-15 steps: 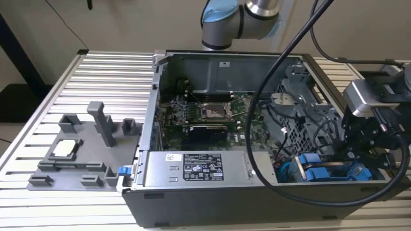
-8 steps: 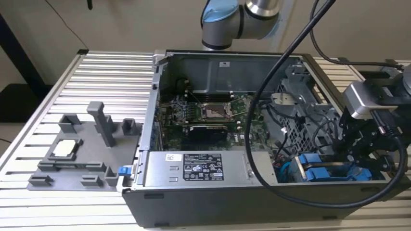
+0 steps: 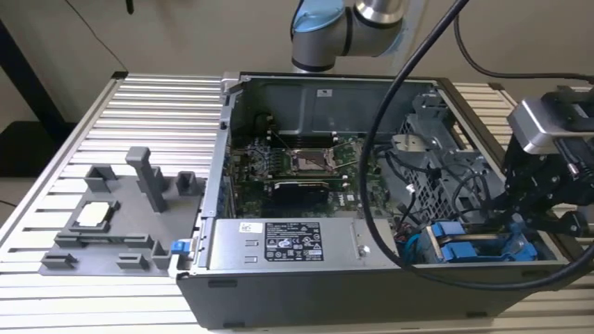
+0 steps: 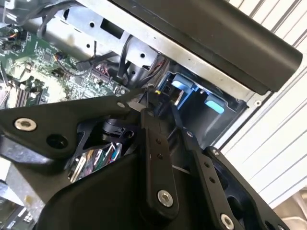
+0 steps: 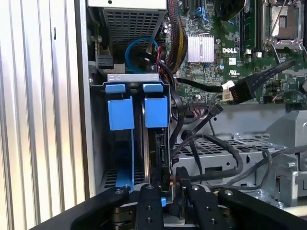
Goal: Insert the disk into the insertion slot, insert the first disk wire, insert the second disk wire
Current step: 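Insert the first disk wire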
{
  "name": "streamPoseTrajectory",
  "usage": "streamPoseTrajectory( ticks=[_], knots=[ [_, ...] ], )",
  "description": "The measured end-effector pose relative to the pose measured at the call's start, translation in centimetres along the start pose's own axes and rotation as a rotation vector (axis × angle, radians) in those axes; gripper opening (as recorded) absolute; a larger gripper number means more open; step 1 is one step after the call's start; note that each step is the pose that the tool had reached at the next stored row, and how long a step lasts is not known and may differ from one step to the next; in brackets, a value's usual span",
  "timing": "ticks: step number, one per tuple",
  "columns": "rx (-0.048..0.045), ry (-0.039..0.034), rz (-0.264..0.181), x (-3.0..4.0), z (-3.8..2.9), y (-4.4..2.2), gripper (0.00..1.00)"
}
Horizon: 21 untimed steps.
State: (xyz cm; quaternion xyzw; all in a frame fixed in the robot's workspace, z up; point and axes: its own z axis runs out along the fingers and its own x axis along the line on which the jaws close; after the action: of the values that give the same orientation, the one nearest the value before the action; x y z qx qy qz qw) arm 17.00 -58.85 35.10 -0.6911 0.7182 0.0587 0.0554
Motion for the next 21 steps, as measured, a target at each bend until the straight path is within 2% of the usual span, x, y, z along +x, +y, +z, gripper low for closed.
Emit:
streamPoseTrajectory(
  ticks=[6, 11, 17, 19, 21],
  knots=[
    [0.0001, 0.0012, 0.000, -0.43, -2.62, 0.02, 0.27],
    [0.0002, 0.0050, 0.000, -0.75, -4.62, 0.03, 0.27],
    [0.0002, 0.0053, 0.000, -0.83, -4.88, 0.04, 0.27],
    [0.0002, 0.0054, 0.000, -1.17, -4.84, 0.06, 0.27],
    [0.0002, 0.0053, 0.000, -1.93, -4.70, 0.08, 0.27]
  ],
)
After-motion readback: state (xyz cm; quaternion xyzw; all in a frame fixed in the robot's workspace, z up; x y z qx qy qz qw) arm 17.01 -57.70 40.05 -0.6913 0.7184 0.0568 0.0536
